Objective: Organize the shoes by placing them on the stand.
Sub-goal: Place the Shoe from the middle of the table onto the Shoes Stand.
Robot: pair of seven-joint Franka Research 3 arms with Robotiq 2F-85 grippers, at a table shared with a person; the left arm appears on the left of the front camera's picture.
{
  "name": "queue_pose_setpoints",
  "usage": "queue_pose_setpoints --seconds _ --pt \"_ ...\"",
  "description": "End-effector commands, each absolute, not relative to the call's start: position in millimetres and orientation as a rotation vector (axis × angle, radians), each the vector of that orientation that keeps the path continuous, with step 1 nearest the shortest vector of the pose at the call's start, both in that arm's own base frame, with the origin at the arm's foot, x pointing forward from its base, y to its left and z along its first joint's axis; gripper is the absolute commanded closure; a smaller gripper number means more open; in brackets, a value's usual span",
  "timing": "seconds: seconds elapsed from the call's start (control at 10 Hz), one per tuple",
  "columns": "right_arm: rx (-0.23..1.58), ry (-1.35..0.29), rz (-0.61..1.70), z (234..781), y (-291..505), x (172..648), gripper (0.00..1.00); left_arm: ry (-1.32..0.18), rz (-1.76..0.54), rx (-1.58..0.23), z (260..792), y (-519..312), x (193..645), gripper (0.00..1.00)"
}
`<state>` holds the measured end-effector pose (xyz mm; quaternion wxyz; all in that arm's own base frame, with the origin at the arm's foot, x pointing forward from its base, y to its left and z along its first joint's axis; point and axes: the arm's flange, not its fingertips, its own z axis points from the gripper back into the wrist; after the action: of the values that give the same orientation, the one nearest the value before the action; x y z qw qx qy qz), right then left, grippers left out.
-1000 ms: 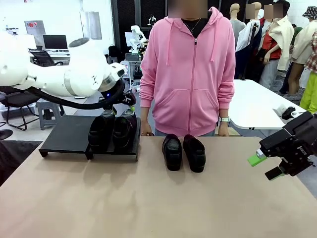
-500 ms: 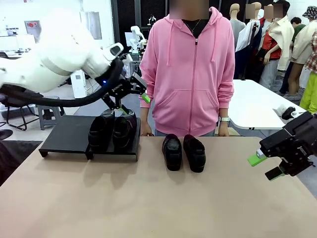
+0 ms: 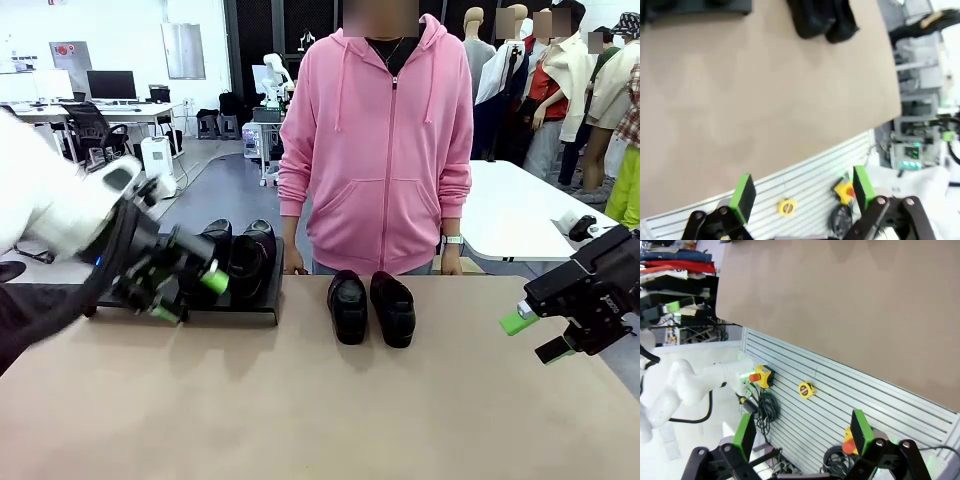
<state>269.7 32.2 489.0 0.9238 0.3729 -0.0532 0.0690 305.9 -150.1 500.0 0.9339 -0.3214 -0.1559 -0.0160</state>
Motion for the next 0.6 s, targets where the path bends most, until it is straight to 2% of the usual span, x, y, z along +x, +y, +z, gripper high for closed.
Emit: queue_pose_setpoints --seconds 0.0,0.1,0.2,0.5 --pt "0.802 -0.125 0.159 491 33 272 0.00 -0.421 0.046 -0.788 446 -124 272 0.00" --pt "0.802 -0.125 0.159 491 33 272 0.00 -0.482 0.084 -0.841 437 -107 278 0.00" --pt "0.802 -0.125 0.159 491 33 272 0.00 -0.354 0.020 -0.696 498 -142 313 0.00" --pt "0.802 -0.125 0.159 491 33 272 0.00 -0.354 0.020 -0.696 498 -142 313 0.00"
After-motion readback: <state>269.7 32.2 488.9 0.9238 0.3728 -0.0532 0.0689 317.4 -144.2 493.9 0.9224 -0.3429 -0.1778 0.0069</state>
